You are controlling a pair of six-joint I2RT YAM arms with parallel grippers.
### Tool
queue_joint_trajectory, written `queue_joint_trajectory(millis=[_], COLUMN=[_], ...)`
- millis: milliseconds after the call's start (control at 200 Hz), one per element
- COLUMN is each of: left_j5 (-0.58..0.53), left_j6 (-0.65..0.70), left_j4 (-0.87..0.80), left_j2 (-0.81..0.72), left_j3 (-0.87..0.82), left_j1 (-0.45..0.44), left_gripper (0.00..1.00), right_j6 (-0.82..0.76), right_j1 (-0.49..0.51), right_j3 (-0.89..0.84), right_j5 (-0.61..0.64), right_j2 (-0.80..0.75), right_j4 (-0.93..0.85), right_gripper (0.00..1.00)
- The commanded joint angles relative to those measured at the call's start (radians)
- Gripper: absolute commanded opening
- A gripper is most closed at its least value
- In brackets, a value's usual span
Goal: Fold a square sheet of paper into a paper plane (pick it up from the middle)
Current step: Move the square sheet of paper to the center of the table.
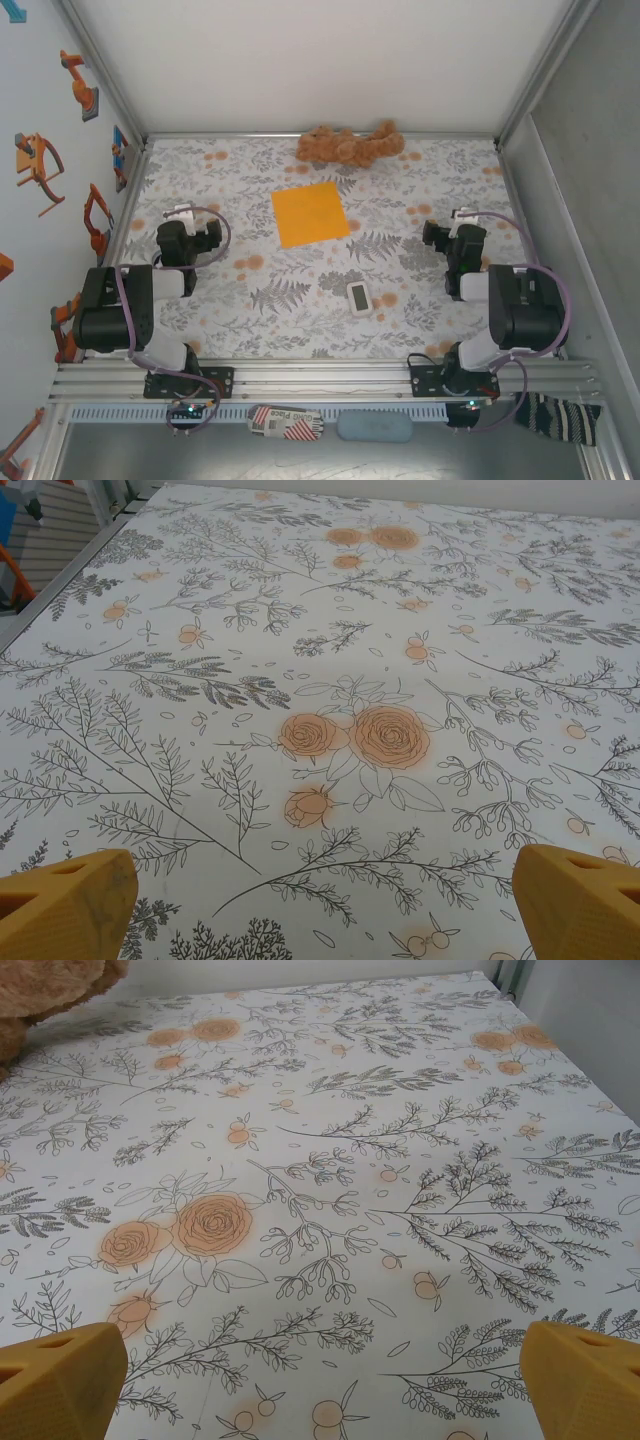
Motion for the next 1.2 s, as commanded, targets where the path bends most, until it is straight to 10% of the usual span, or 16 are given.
queue_joint_trajectory(millis=[0, 1017, 1192], left_j5=[0.001, -0.011, -0.072], left_j6=[0.013, 0.013, 0.009], left_j4=[0.006, 0.014, -0.283], left_j2=[0.003, -0.008, -0.171], left_j3=[0.015, 0.007, 0.093], left_j1=[0.0, -0.004, -0.036], left_gripper=[0.96, 0.96, 0.96], right_j6=[-0.018, -0.01, 0.01], right_j1=[-0.007, -0.007, -0.007], right_j3=[0.026, 0.02, 0.042], right_j5=[-0.001, 0.011, 0.087], right_j2=[0.006, -0.006, -0.204], right_j4=[0.005, 0.01, -0.189], right_gripper=[0.99, 0.99, 1.0])
